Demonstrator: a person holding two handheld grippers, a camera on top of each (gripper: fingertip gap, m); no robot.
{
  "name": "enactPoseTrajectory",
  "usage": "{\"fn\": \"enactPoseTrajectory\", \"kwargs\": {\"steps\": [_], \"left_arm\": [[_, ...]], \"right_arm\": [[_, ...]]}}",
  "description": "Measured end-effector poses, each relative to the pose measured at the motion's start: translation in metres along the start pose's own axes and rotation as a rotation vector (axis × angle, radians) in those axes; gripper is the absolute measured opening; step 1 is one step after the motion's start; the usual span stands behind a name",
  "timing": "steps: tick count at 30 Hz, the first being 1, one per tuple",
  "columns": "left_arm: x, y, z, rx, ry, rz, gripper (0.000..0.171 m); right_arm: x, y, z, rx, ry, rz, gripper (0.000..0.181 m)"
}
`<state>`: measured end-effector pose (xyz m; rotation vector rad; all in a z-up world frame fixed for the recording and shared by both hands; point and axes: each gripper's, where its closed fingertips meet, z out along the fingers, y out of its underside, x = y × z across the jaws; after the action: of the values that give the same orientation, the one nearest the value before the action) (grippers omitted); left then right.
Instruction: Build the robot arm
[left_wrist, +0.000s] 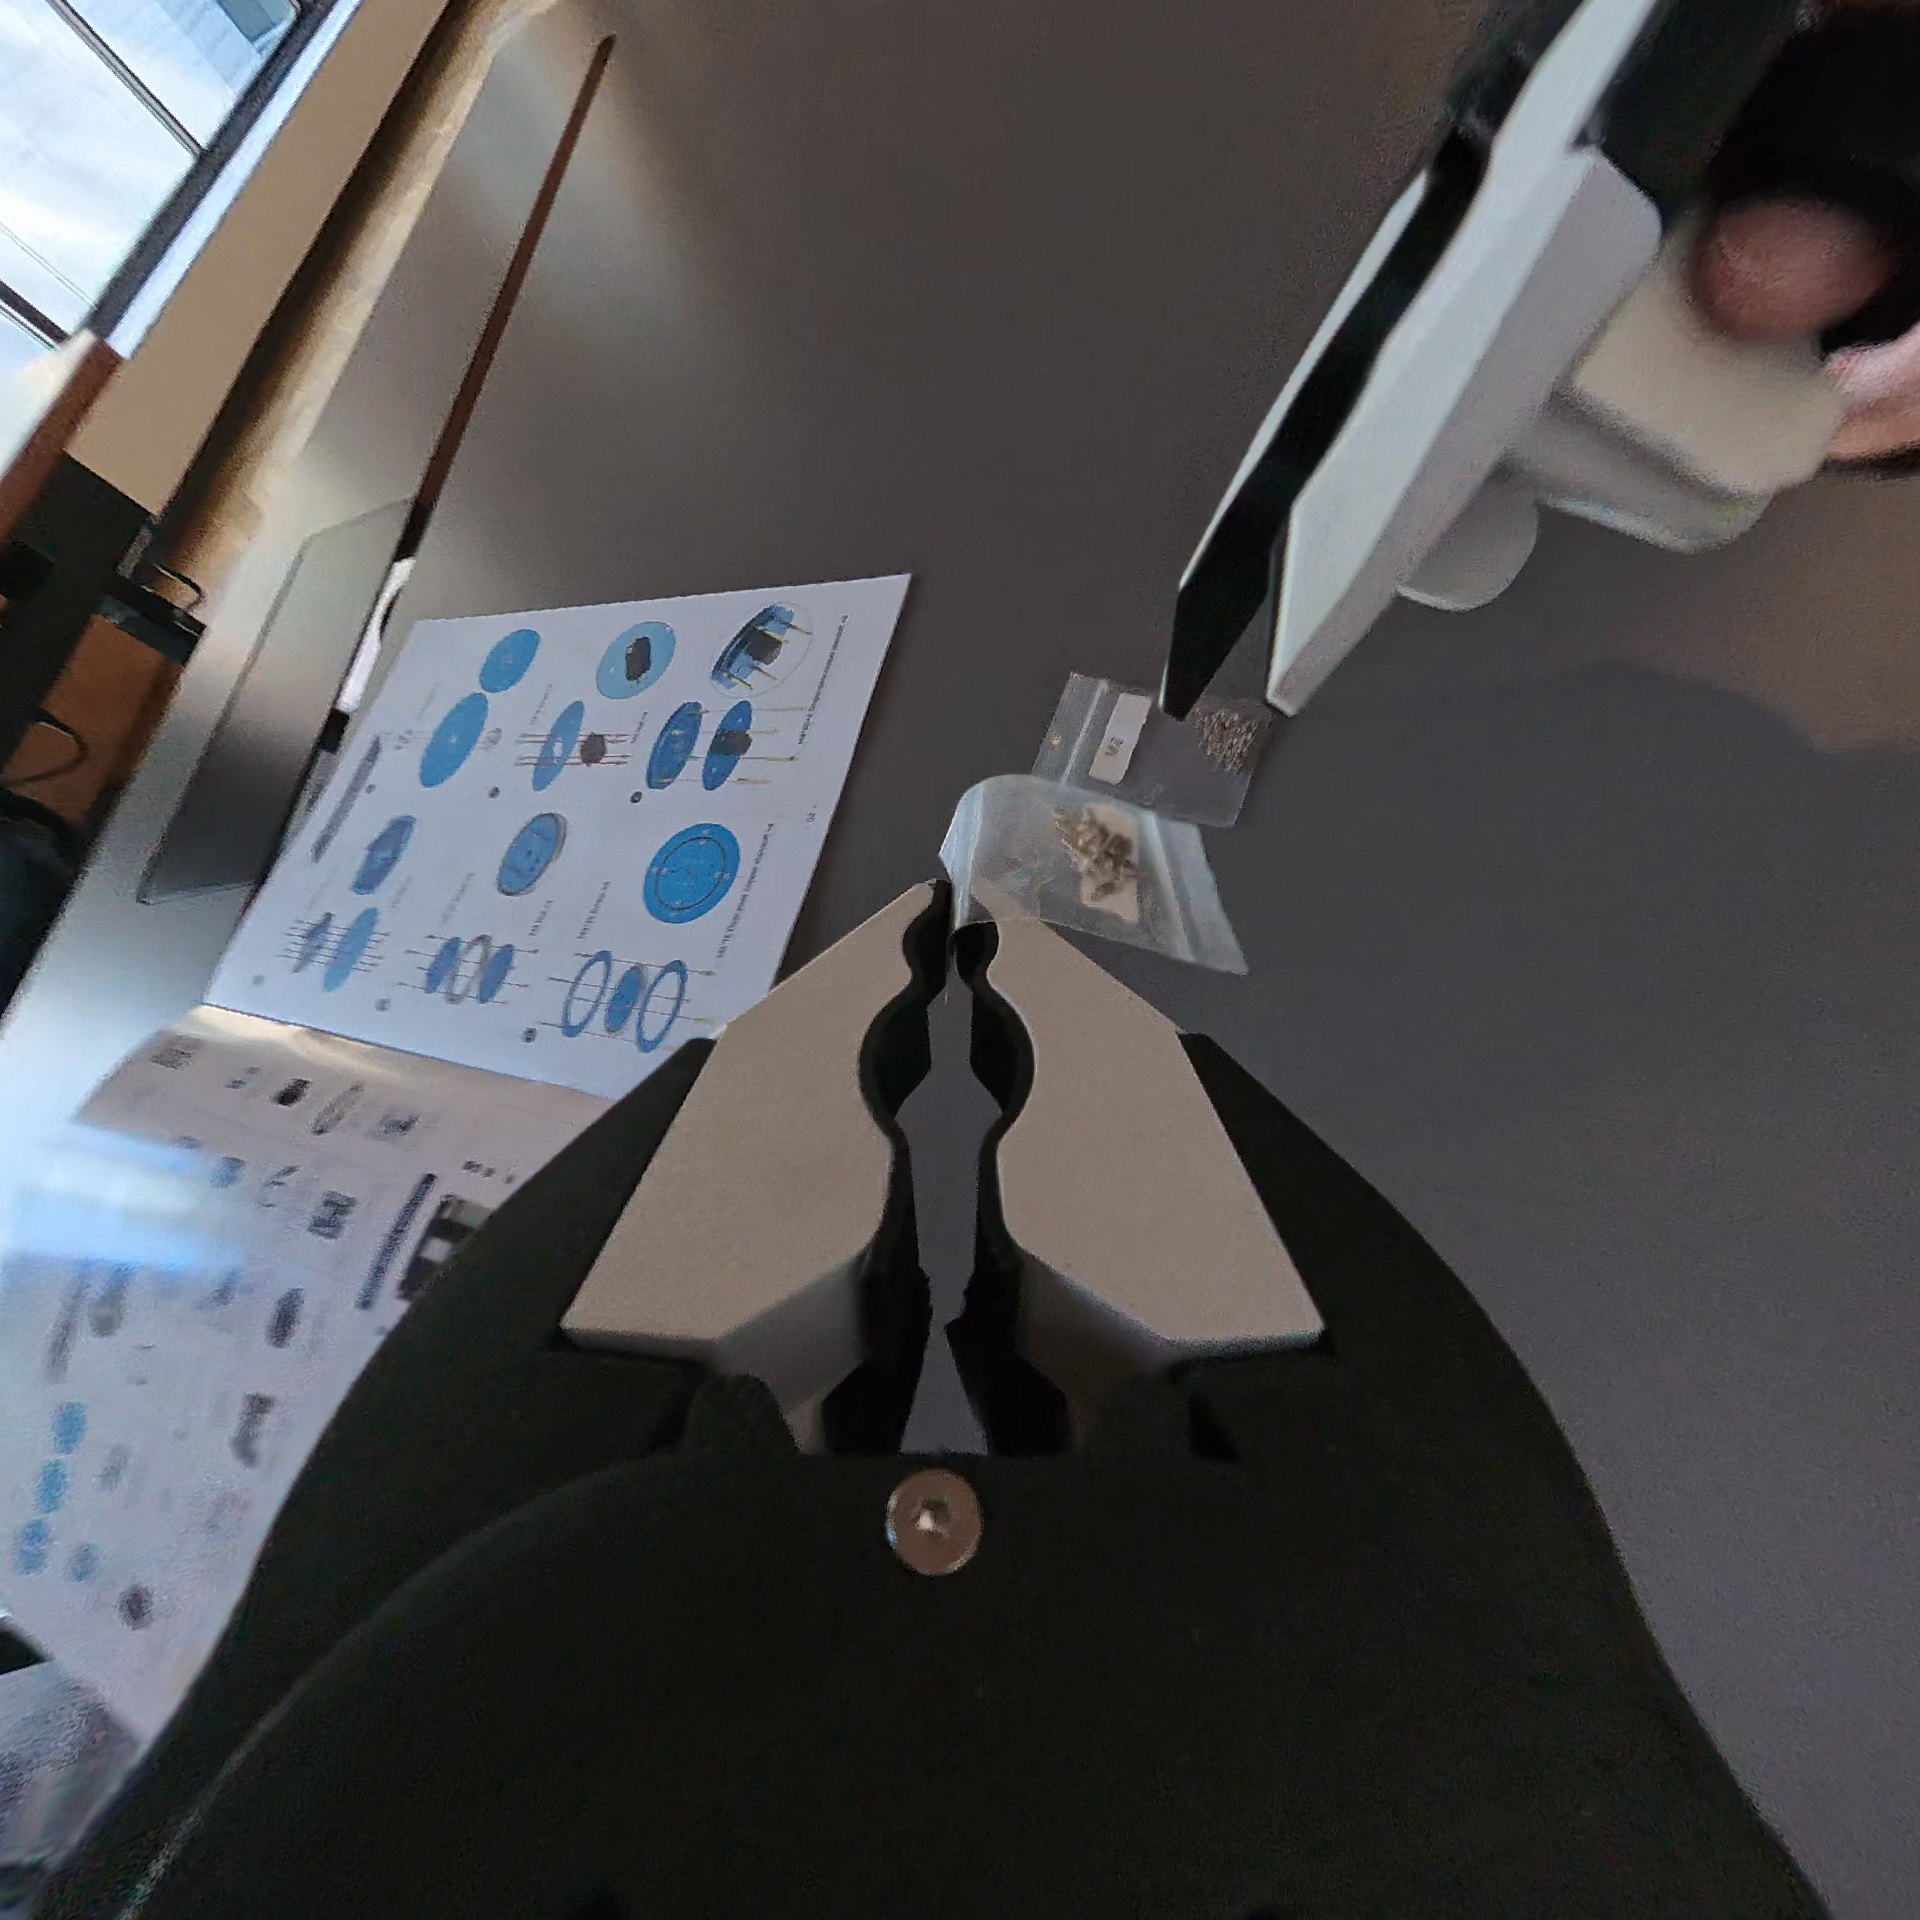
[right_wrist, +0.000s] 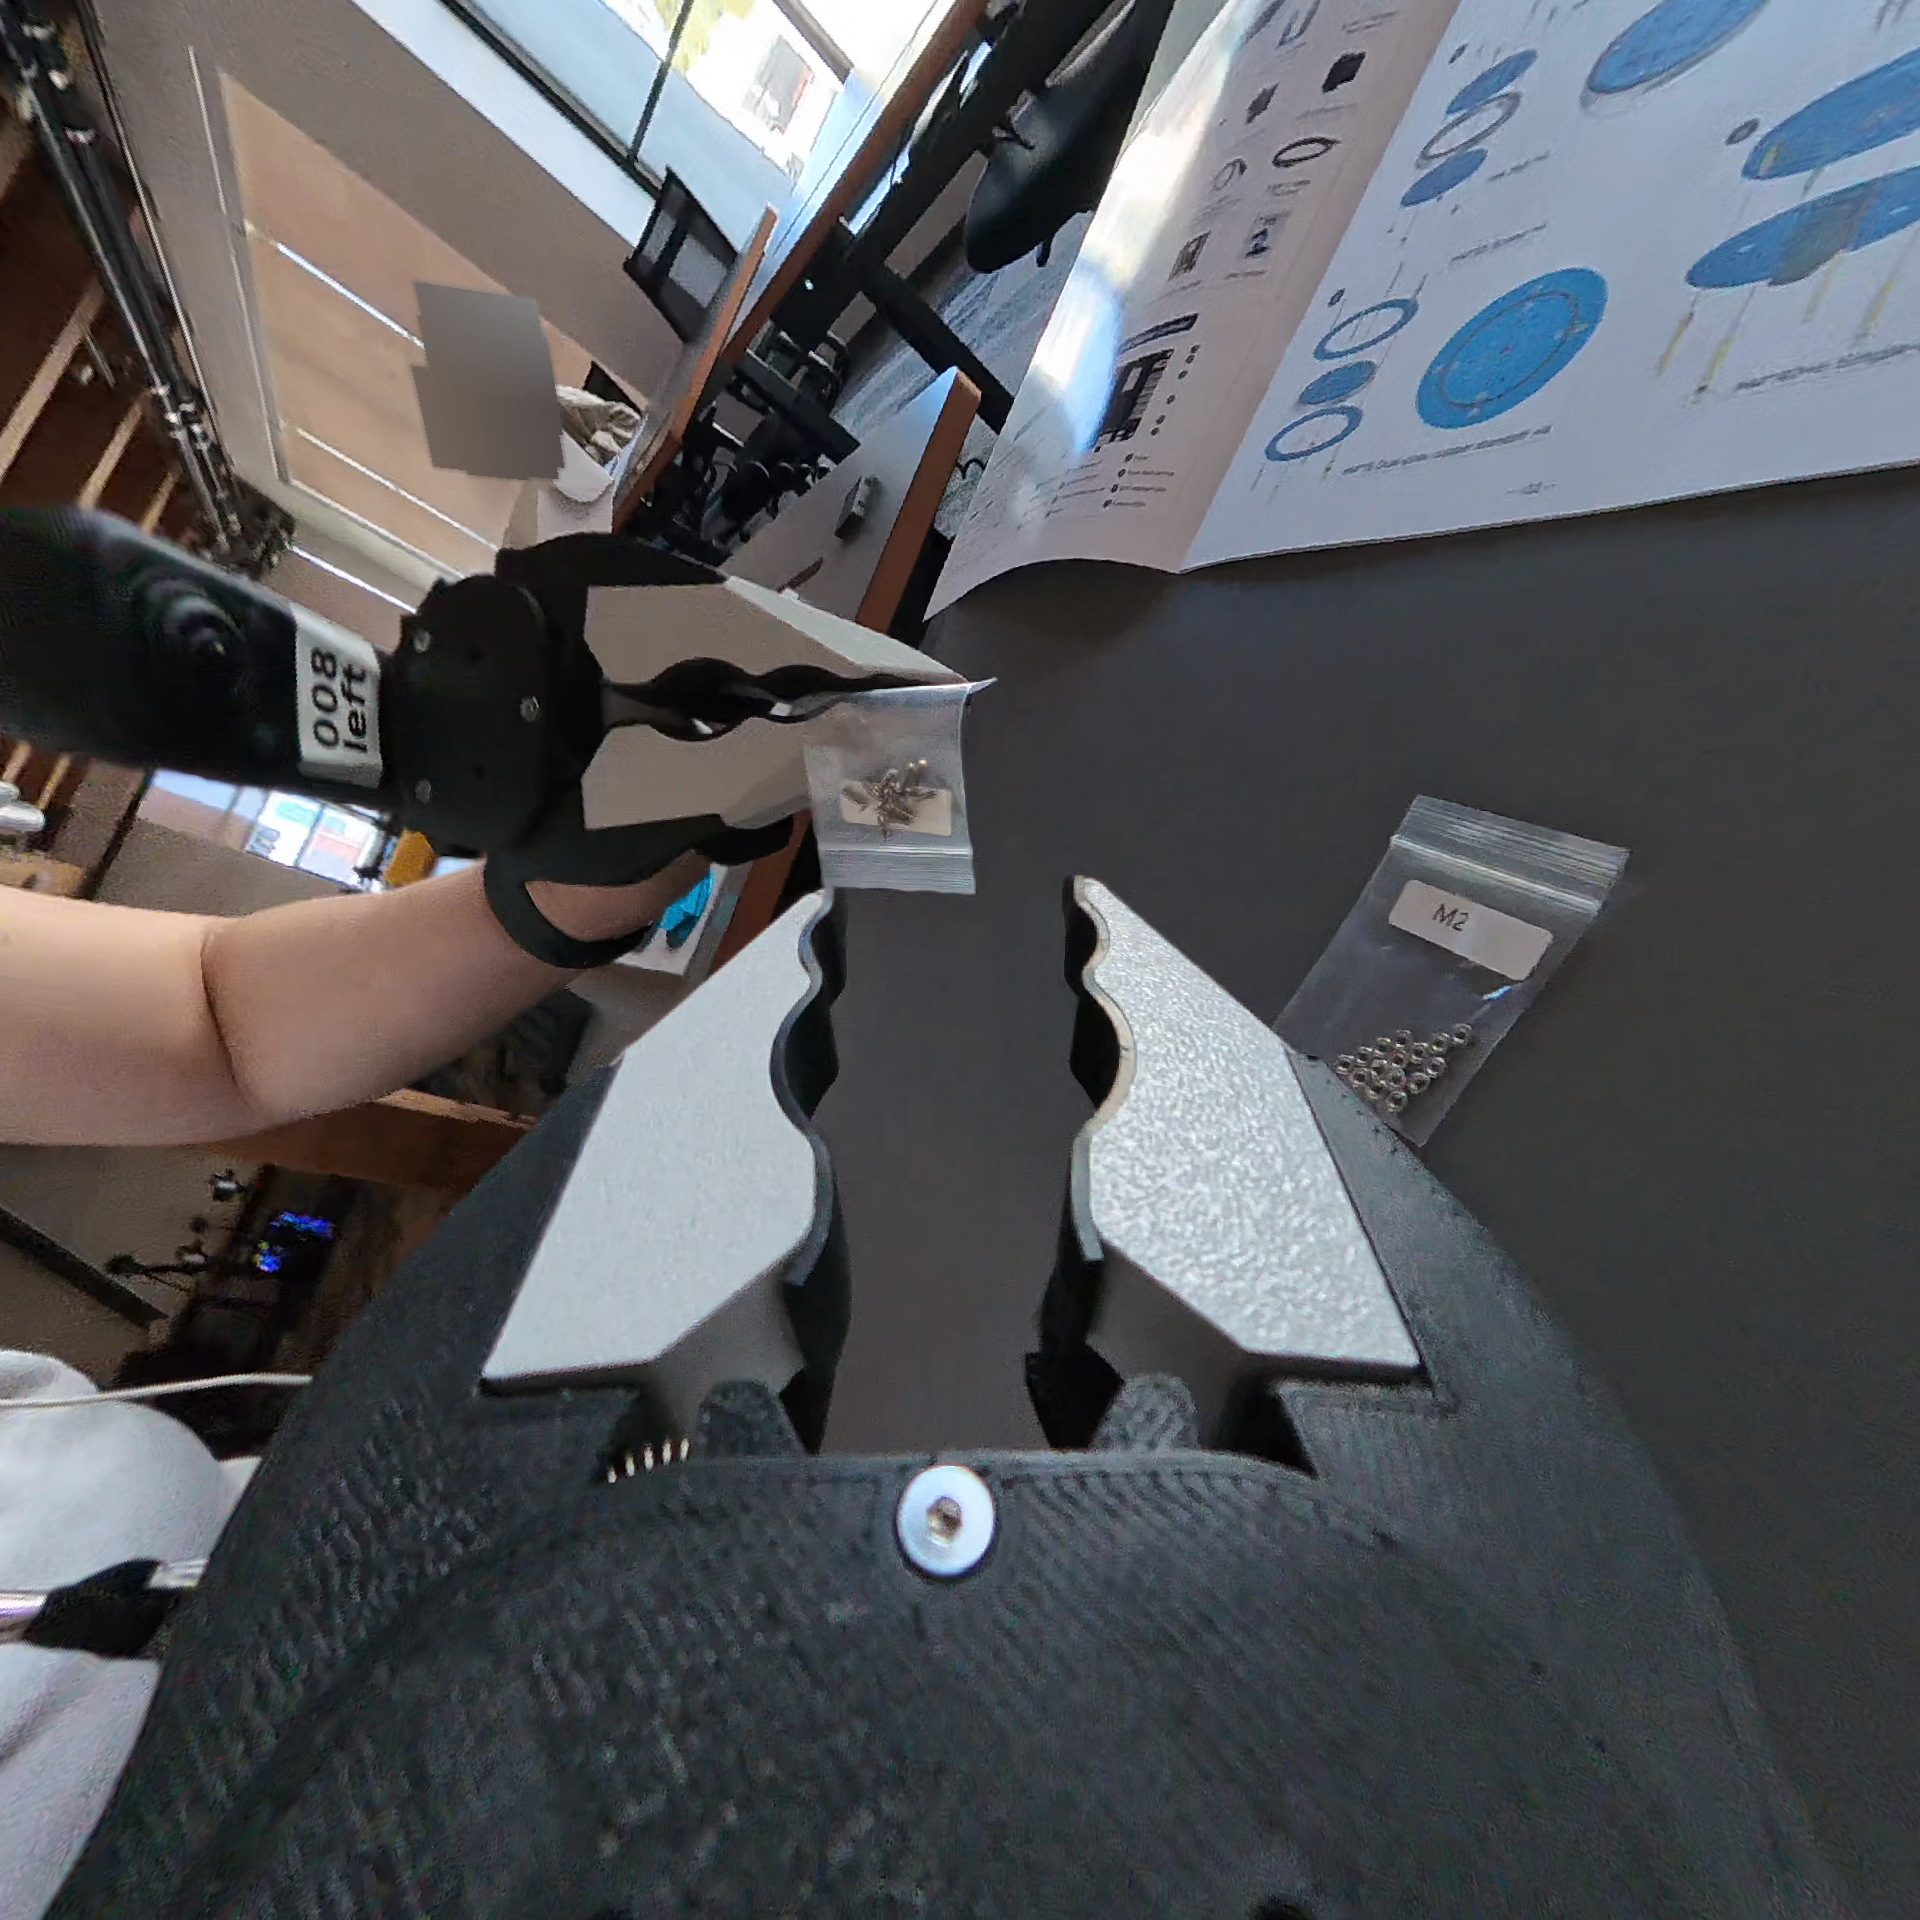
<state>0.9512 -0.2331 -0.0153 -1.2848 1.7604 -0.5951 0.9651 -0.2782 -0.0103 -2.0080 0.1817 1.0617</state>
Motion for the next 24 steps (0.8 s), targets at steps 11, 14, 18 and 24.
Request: {"fn": "enactPoseTrajectory", "kwargs": {"steps": [11,14,18,24], "left_arm": [[0.017,-0.007,0.005,0.025,0.252,-0.523,0.000],[0.022,-0.008,0.005,0.017,0.333,-0.653,0.000],[0.024,-0.004,0.006,-0.006,0.416,-0.799,0.000],[0.030,0.004,0.006,-0.039,0.454,-0.823,0.000]], "right_arm": [[-0.016,0.003,0.007,0.024,0.376,-1.039,0.045],[-0.018,-0.002,0.005,0.071,0.429,-1.158,0.031],[-0.013,0.002,0.010,0.020,0.420,-1.194,0.031],[-0.010,0.000,0.014,-0.004,0.421,-1.201,0.023]]}}
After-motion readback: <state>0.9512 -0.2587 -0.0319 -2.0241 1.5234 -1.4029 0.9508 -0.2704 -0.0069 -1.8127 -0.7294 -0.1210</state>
